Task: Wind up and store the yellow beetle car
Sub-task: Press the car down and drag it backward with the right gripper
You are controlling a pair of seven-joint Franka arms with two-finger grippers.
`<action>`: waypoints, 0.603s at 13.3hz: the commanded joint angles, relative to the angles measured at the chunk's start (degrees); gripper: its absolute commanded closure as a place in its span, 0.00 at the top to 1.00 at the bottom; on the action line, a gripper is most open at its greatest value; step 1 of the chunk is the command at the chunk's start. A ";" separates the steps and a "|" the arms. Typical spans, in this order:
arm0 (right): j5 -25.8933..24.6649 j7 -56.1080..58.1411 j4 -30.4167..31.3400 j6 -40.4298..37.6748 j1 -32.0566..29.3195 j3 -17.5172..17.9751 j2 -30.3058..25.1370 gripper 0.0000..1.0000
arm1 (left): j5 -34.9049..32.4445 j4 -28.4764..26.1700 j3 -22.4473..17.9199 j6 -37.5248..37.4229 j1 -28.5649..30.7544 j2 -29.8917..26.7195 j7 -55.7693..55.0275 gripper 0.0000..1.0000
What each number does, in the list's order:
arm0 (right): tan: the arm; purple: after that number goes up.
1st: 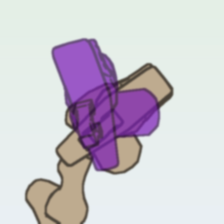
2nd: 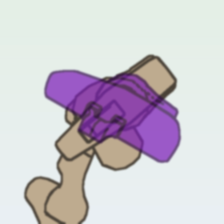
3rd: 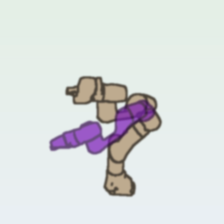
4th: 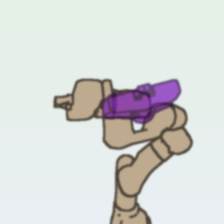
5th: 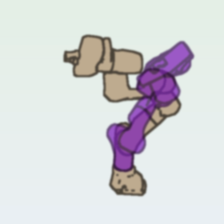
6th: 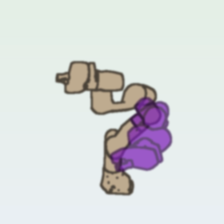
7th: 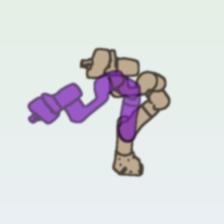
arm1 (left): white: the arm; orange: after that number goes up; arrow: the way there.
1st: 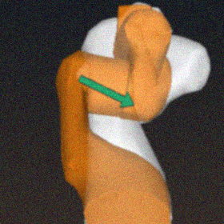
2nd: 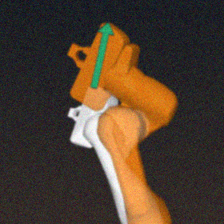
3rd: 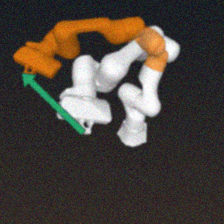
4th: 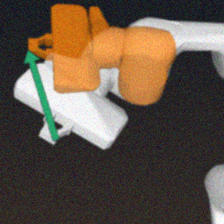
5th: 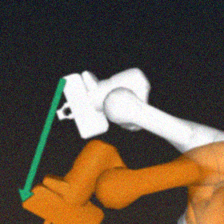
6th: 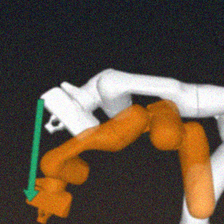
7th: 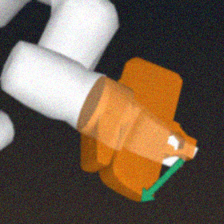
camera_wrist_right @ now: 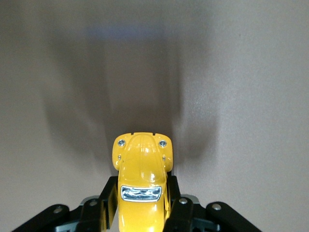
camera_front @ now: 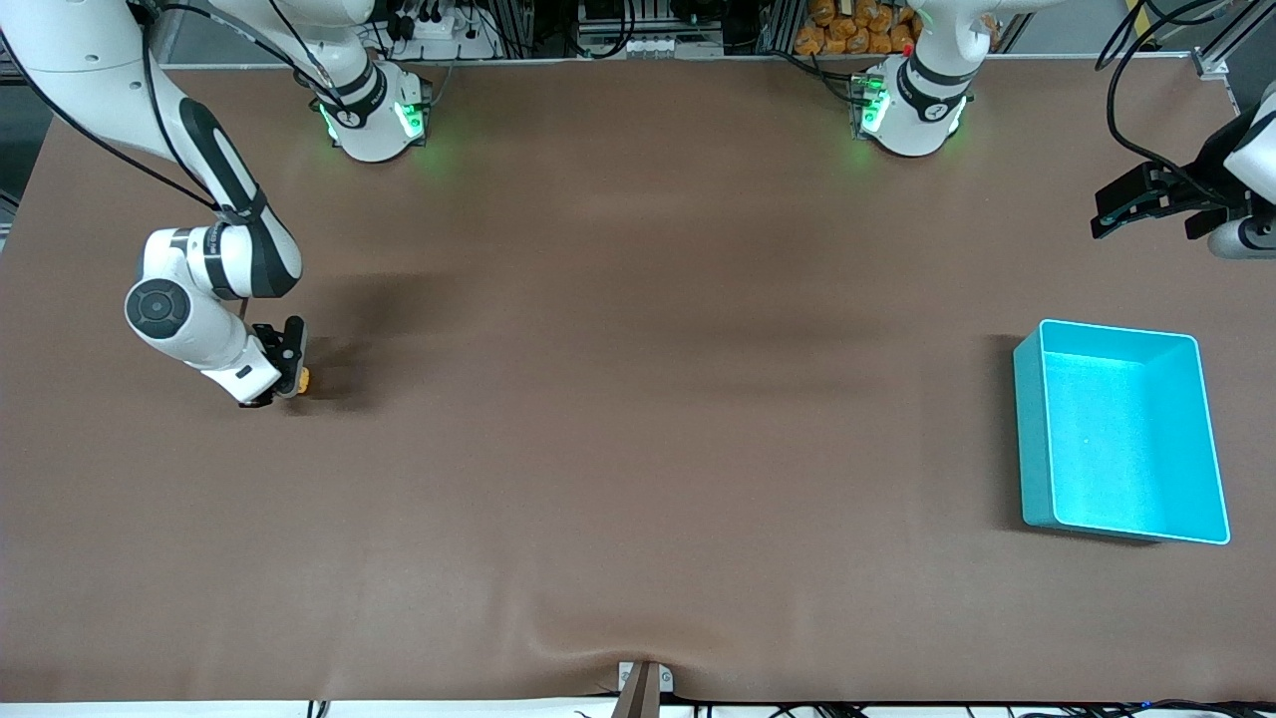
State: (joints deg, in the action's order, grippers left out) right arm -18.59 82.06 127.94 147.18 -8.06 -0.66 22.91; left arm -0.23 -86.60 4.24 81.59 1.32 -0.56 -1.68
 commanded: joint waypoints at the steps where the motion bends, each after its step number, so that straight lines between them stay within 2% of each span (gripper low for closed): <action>1: -3.82 0.30 -0.93 2.67 -3.00 0.39 3.20 0.00 | 1.19 0.56 0.24 -0.11 0.44 0.21 -0.69 1.00; 4: -6.80 0.38 -1.02 3.20 -5.37 0.39 3.28 0.00 | 1.11 0.56 0.16 -0.20 0.62 0.12 -0.60 1.00; 8: -7.25 0.38 -1.02 3.47 -8.36 0.48 3.55 0.01 | 1.19 0.47 0.16 -0.20 0.44 0.21 -0.69 1.00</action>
State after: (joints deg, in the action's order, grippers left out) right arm -23.92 82.12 127.84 149.85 -13.76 -0.68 23.43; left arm -0.23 -86.61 4.22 81.59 1.40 -0.56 -1.68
